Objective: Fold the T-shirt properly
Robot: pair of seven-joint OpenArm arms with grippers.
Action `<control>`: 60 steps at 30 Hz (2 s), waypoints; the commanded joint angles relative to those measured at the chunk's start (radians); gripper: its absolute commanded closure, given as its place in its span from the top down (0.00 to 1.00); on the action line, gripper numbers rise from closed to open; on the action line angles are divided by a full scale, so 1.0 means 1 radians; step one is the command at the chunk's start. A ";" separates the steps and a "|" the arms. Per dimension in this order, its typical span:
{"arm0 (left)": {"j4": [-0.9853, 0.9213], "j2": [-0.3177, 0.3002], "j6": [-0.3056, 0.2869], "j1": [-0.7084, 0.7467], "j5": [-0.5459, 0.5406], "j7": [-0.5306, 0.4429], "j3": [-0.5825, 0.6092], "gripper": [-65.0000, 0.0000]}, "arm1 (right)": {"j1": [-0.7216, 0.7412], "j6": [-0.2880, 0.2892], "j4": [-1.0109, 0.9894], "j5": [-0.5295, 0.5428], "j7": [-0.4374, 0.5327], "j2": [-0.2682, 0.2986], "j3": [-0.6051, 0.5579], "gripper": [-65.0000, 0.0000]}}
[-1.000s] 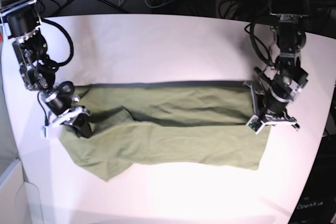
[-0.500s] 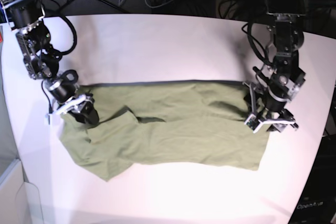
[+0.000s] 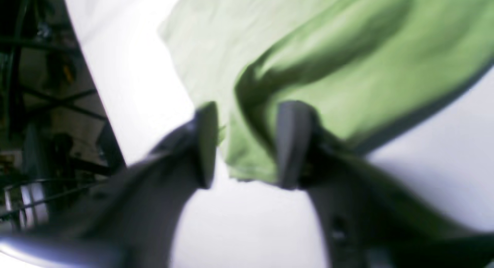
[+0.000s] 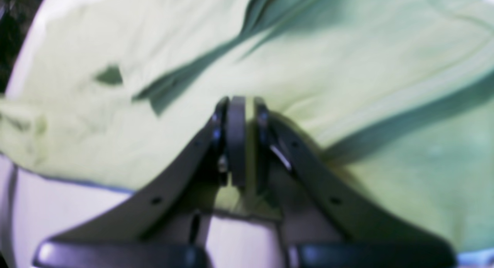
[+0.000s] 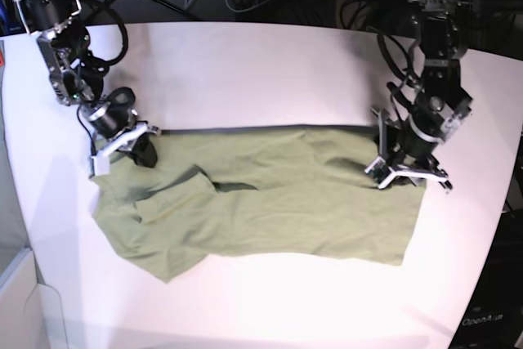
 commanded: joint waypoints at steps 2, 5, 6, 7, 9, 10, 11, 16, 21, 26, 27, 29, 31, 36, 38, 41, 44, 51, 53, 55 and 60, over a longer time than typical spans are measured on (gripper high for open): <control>0.009 -0.007 0.010 -0.011 0.038 -0.013 -0.004 0.16 | 0.019 0.015 0.016 -0.003 0.022 0.014 0.009 0.04; -0.026 0.011 0.010 0.006 0.090 -0.023 -0.004 0.07 | 0.019 0.015 0.016 -0.003 0.022 0.010 0.009 0.04; -0.034 0.019 0.010 0.006 0.100 -0.023 -0.004 0.05 | 0.019 0.015 0.016 -0.003 0.022 0.010 0.009 0.04; -0.040 0.025 0.010 0.006 0.109 -0.023 -0.004 0.03 | 0.019 0.015 0.016 -0.003 0.022 0.010 0.009 0.04; -0.054 0.030 0.010 0.005 0.123 -0.021 -0.004 0.03 | 0.019 0.015 0.017 -0.003 0.022 0.010 0.009 0.04; -0.068 0.030 0.010 0.003 0.126 -0.023 -0.003 0.03 | 0.021 0.015 0.017 -0.003 0.022 0.010 0.009 0.04; -0.078 0.030 0.010 0.003 0.126 -0.023 -0.001 0.03 | 0.021 0.015 0.019 -0.003 0.022 0.010 0.009 0.04; -0.129 0.030 0.010 -0.009 0.126 -0.024 0.000 0.03 | 0.021 0.015 0.021 -0.003 0.020 0.010 0.009 0.04; -0.238 0.031 0.010 -0.084 0.118 -0.024 -0.004 0.03 | 0.021 0.015 0.021 -0.003 0.019 0.010 0.009 0.04; -0.258 0.031 0.010 -0.147 0.118 -0.024 -0.007 0.03 | 0.021 0.015 0.021 -0.003 0.017 0.010 0.007 0.04; -0.252 0.031 0.010 -0.161 0.123 -0.024 -0.007 0.03 | 0.021 0.015 0.021 -0.003 0.017 0.010 0.007 0.04; -0.243 0.025 0.010 -0.199 0.124 -0.018 -0.007 0.03 | 0.021 0.015 0.021 -0.003 0.017 0.011 0.007 0.04; -0.227 0.020 0.010 -0.239 0.124 -0.015 -0.007 0.03 | 0.021 0.015 0.021 -0.003 0.017 0.011 0.007 0.04; -0.198 0.027 0.010 -0.319 0.139 -0.013 -0.037 0.03 | 0.021 0.015 0.021 -0.003 0.017 0.011 0.007 0.04; -0.175 0.037 0.010 -0.321 0.192 -0.013 -0.038 0.03 | 0.021 0.015 0.021 -0.003 0.017 0.011 0.007 0.04; -0.126 0.079 0.010 -0.273 0.258 -0.013 -0.040 0.03 | 0.019 0.015 0.021 -0.003 0.017 0.011 0.007 0.04; -0.049 0.088 0.010 -0.176 0.271 -0.013 -0.041 0.03 | 0.019 0.015 0.021 -0.003 0.017 0.011 0.007 0.04; 0.063 0.091 0.010 -0.014 0.274 -0.018 -0.047 0.03 | 0.019 0.016 0.021 -0.003 0.017 0.011 0.007 0.04; 0.067 0.096 0.010 -0.001 0.274 -0.023 -0.086 0.03 | 0.019 0.016 0.021 -0.003 0.017 0.011 0.007 0.04; 0.063 0.100 0.010 -0.001 0.273 -0.023 -0.113 0.05 | 0.019 0.018 0.021 -0.003 0.017 0.011 0.007 0.04; 0.057 0.128 0.010 0.008 0.265 -0.024 -0.164 0.29 | 0.021 0.018 0.021 -0.003 0.017 0.011 0.007 0.04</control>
